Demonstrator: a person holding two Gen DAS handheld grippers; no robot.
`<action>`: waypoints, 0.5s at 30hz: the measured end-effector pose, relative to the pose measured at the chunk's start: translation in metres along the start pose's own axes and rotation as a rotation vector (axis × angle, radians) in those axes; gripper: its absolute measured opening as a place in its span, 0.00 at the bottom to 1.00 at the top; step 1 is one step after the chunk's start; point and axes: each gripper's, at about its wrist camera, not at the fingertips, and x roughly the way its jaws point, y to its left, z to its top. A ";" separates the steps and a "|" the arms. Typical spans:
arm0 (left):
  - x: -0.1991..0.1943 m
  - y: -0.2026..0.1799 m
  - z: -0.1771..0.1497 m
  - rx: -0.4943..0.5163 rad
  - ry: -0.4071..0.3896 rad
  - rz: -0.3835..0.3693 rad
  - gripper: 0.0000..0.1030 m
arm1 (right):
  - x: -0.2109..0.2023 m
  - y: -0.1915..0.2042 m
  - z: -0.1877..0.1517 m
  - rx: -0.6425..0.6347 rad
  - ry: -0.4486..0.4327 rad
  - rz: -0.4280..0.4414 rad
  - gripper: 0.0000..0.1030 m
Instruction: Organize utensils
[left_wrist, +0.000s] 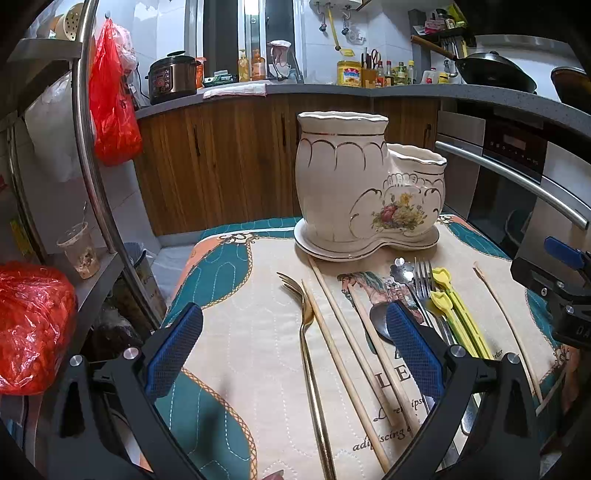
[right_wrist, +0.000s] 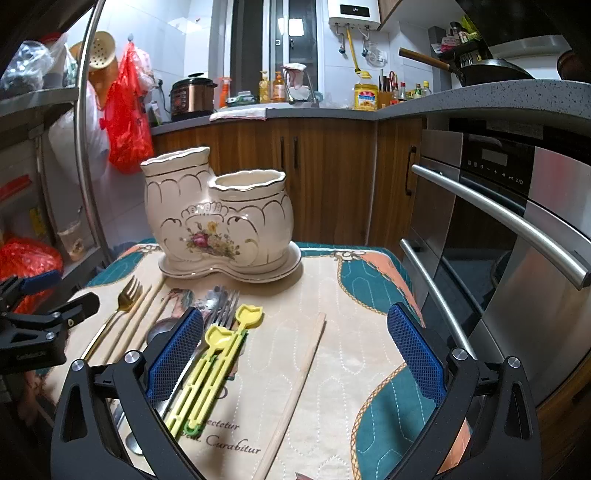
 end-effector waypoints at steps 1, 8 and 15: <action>0.000 0.000 0.000 0.001 0.000 -0.001 0.95 | 0.000 0.000 0.000 0.000 0.001 0.000 0.96; 0.000 0.000 0.000 0.000 0.001 0.000 0.95 | -0.001 0.000 -0.001 -0.003 -0.001 0.001 0.96; -0.001 0.000 0.000 0.001 -0.001 -0.001 0.95 | 0.003 0.004 0.001 -0.006 0.001 0.002 0.96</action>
